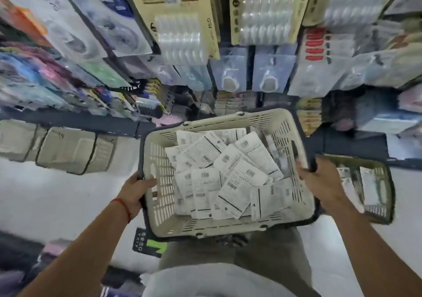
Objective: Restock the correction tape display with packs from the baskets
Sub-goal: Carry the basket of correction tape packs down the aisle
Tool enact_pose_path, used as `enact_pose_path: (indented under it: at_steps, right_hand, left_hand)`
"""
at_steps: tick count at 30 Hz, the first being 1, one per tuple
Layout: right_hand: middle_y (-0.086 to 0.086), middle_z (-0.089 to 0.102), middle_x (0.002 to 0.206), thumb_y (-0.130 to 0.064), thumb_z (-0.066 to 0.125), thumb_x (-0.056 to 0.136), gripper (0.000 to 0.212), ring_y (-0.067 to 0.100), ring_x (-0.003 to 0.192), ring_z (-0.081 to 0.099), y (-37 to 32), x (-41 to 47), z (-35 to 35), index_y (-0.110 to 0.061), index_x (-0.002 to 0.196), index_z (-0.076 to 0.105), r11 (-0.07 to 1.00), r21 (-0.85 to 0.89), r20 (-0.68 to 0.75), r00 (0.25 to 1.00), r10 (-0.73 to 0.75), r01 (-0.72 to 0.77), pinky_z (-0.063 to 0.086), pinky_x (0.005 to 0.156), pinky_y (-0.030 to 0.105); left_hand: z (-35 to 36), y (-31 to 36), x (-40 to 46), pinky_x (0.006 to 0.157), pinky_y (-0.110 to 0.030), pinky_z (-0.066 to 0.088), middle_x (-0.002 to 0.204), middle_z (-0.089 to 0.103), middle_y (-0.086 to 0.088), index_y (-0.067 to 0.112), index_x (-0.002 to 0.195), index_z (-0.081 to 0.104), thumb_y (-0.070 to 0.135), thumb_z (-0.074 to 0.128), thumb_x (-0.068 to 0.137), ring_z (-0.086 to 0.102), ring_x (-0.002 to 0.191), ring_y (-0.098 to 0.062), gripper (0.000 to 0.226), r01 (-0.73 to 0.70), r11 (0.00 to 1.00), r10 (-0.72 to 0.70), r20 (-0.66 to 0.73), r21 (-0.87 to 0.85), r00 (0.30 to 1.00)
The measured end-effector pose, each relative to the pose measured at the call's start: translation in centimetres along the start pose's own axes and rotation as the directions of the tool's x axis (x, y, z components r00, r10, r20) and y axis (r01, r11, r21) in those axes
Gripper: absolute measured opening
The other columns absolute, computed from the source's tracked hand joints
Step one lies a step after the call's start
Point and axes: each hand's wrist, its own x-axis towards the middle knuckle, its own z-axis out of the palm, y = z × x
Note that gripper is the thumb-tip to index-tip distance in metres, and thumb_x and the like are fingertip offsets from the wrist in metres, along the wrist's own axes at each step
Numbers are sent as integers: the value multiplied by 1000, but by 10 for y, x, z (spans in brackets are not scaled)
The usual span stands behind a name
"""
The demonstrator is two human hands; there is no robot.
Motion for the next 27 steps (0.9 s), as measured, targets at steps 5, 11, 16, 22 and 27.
enact_pose_path:
  at_steps: [5, 11, 16, 22, 27]
  right_hand:
    - [20, 69, 91, -31, 67, 102, 25, 34, 76, 60, 37, -13, 55, -7, 96, 65, 986, -29, -173, 972, 159, -166, 47, 70, 39]
    - [27, 71, 102, -30, 69, 101, 34, 46, 97, 69, 128, 49, 137, 3, 108, 67, 958, -1, -141, 948, 285, -288, 55, 84, 52]
    - [25, 69, 94, -31, 68, 101, 36, 45, 96, 69, 215, 140, 222, 5, 104, 68, 943, 6, -96, 938, 333, -334, 46, 75, 39]
    - [15, 63, 76, -37, 65, 103, 39, 42, 83, 69, 293, 196, 293, 1, 92, 66, 936, 67, -114, 930, 350, -344, 49, 68, 43]
    - [23, 69, 98, -36, 61, 105, 35, 44, 96, 67, 319, 215, 324, -1, 106, 59, 959, 33, -157, 946, 284, -283, 52, 81, 48]
  left_hand:
    - [8, -22, 78, 87, -56, 59, 117, 75, -14, 11, 127, 62, 0, 68, 97, 72, 101, -39, 33, 113, 986, -128, 114, 123, 985]
    - [51, -84, 181, 70, -47, 61, 107, 71, -14, 12, 115, 60, -2, 67, 97, 69, 86, -35, 25, 202, 964, -207, 8, 172, 978]
    - [97, -149, 293, 62, -41, 63, 102, 72, -11, 18, 98, 64, 2, 74, 93, 70, 85, -35, 20, 231, 947, -212, -105, 224, 972]
    - [136, -206, 397, 54, -34, 60, 88, 77, -4, 25, 94, 71, 10, 83, 85, 75, 67, -25, 21, 175, 950, -129, -186, 258, 974]
    - [141, -245, 450, 68, -46, 63, 96, 73, -15, 24, 86, 67, 13, 80, 86, 69, 72, -30, 18, 50, 952, -10, -132, 303, 991]
